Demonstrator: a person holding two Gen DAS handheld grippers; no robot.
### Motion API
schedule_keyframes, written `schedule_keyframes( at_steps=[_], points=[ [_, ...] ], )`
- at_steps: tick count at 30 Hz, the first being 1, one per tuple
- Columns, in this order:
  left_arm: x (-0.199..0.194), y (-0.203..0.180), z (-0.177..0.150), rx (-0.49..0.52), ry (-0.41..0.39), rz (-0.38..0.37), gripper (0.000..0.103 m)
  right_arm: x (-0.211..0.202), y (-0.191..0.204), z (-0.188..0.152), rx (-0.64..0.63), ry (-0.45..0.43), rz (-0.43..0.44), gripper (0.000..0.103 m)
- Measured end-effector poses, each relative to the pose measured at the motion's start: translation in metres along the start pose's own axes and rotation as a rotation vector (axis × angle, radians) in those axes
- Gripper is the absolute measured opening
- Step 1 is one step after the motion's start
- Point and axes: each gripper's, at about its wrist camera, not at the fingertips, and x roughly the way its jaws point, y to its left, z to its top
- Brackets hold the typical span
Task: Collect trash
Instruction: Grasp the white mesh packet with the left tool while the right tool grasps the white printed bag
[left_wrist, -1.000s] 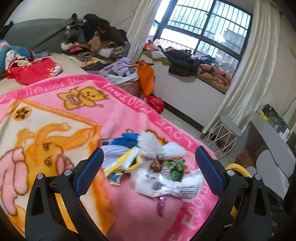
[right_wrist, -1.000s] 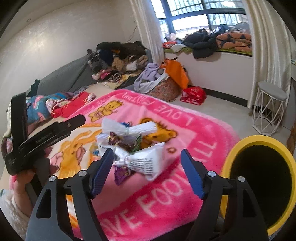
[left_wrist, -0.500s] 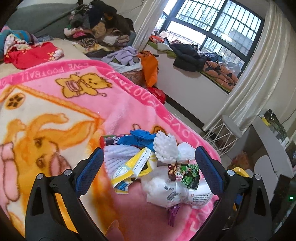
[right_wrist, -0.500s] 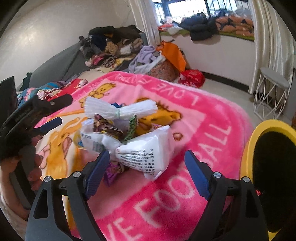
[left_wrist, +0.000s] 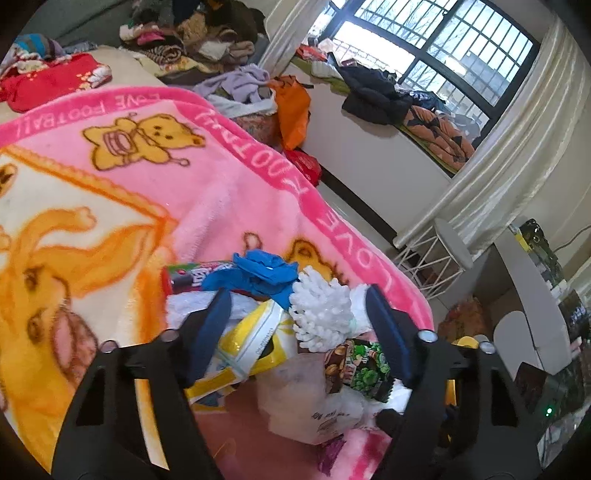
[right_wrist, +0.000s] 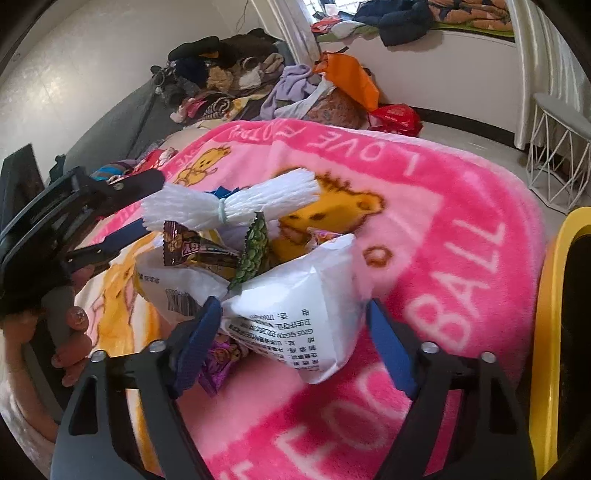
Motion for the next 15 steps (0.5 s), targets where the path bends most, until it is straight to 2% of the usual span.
schedule_keyframes(
  at_steps=[7,10,15],
  points=[
    [0.005,-0.003,-0.004,0.016,0.029,0.001,0.018,-0.007,0.007,-0.002,-0.031,-0.005,0.029,0.059],
    [0.001,-0.005,-0.005,0.019,0.022,-0.004,0.014,-0.011,0.01,-0.003,-0.047,-0.009,0.034,0.055],
    [-0.015,-0.004,-0.004,0.015,-0.019,-0.018,0.013,-0.024,0.011,-0.007,-0.064,-0.025,0.055,0.052]
  ],
)
